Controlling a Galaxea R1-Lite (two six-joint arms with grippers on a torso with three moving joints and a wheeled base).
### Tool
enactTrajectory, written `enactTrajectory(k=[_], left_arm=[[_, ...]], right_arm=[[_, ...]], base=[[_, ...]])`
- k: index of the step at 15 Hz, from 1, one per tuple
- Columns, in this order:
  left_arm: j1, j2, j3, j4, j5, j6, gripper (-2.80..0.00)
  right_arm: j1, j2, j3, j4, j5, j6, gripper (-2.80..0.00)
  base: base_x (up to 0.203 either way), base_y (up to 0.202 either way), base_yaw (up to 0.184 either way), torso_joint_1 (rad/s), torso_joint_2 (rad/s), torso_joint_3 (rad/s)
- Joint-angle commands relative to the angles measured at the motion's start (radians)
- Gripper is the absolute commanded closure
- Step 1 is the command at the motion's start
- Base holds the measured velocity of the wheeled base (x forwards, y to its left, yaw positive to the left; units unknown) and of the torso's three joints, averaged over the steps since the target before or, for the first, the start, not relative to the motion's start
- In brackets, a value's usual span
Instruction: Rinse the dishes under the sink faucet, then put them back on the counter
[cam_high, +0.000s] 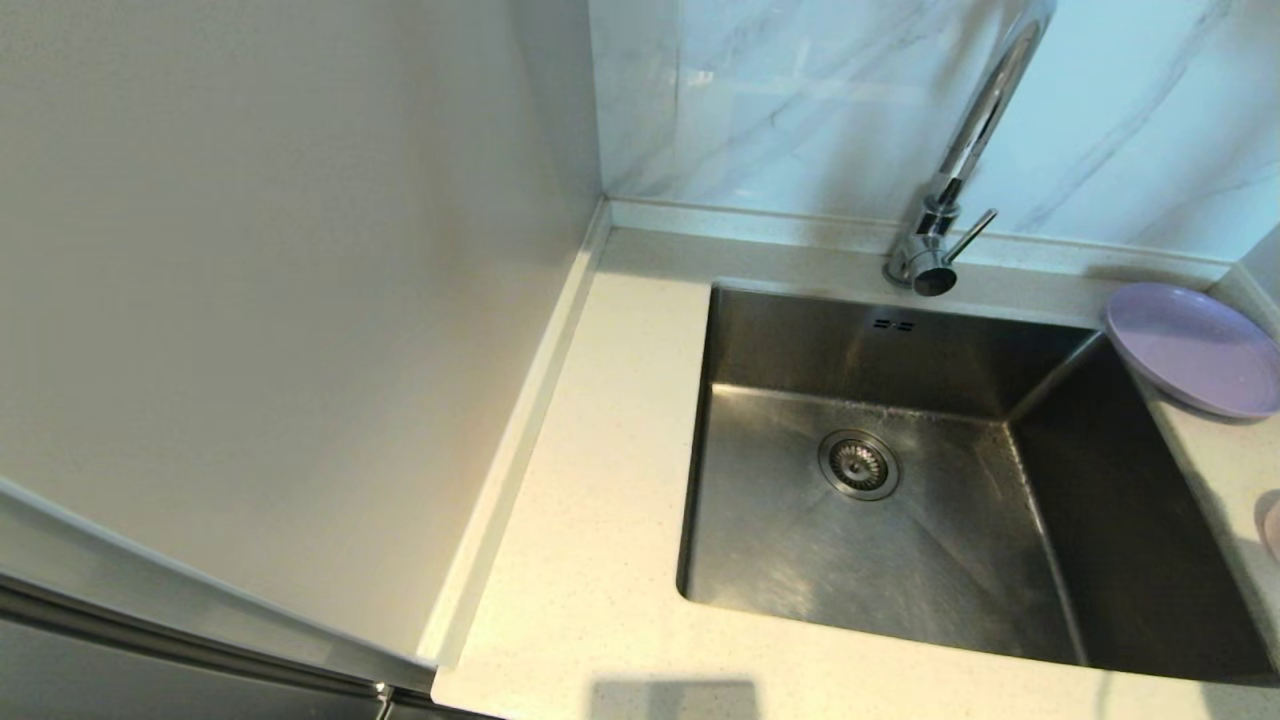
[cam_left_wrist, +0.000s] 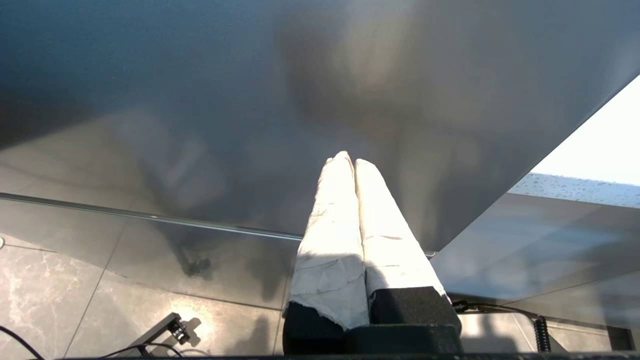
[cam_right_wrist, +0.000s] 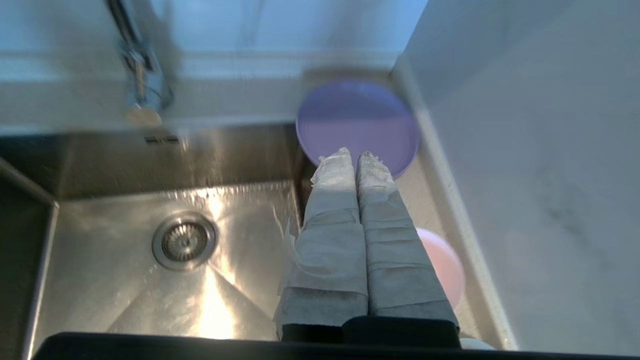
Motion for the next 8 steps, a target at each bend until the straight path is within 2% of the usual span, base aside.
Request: enactTrajectory(k=[1,4,8], left_arm=[[0.000,0.000,0.000,0.000,0.000,0.000,0.00],[0.000,0.000,0.000,0.000,-0.001,0.000,0.00],[0.000,0.000,0.000,0.000,0.000,0.000,0.00]], right_arm=[[0.015,-0.225,0.023,0.012,-0.008,-0.024,0.00],[0.052,-0.388,0.011,0.103,-0.018,-0.089,0.00],[0.103,-0.552,0.008,0.260,-0.051,-0.112,0.00]], base=[[0.000,0.000,0.000,0.000,0.00,0.000],[0.000,0.000,0.000,0.000,0.00,0.000],[0.000,0.000,0.000,0.000,0.00,0.000]])
